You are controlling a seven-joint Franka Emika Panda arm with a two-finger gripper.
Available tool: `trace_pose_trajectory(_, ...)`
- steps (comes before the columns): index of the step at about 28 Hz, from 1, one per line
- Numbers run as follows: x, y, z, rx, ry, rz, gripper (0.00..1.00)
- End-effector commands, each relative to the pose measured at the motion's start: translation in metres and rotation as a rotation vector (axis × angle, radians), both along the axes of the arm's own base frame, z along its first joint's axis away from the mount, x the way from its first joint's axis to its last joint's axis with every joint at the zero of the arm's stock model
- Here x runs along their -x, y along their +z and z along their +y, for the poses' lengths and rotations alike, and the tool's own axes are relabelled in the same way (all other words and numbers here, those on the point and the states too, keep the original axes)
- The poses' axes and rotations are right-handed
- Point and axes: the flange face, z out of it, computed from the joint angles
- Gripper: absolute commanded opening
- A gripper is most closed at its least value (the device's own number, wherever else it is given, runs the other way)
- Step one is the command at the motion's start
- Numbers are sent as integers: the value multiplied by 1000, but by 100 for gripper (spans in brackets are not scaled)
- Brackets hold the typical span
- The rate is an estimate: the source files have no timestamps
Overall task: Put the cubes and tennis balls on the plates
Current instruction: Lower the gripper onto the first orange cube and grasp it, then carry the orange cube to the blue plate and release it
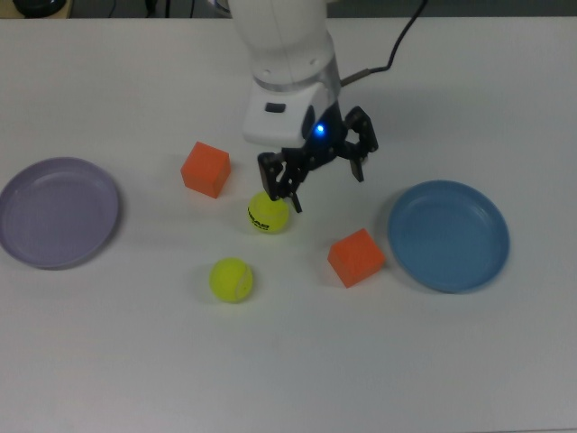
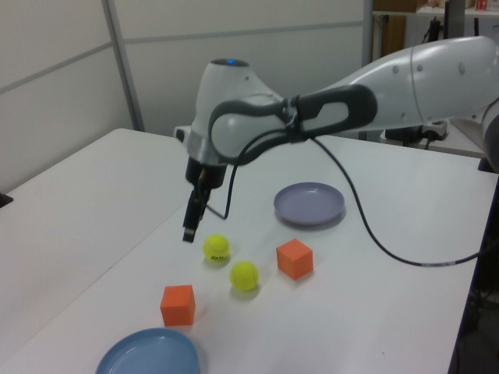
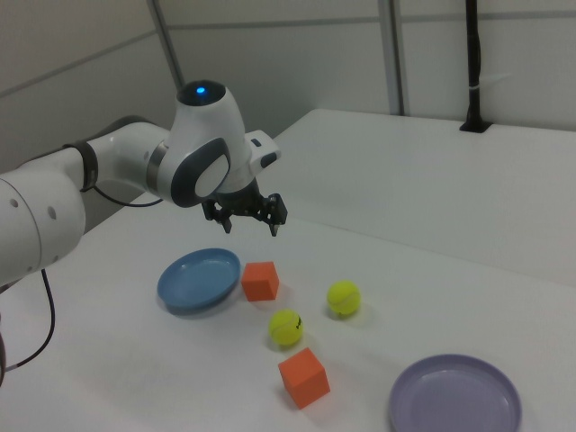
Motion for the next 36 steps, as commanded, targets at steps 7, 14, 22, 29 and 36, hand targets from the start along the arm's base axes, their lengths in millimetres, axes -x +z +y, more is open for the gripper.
trace_pose_trajectory(7,-13,-82,63,30,41,-52,100)
trace_pose_trajectory(14,-17,-115,69,57,37,-44,100)
trace_pose_trajectory(22,-17,-145,71,89,53,-17,100)
trace_pose_trajectory(29,-19,-161,71,99,55,-28,100)
trace_pose_trajectory(36,-19,-163,71,100,57,-27,4)
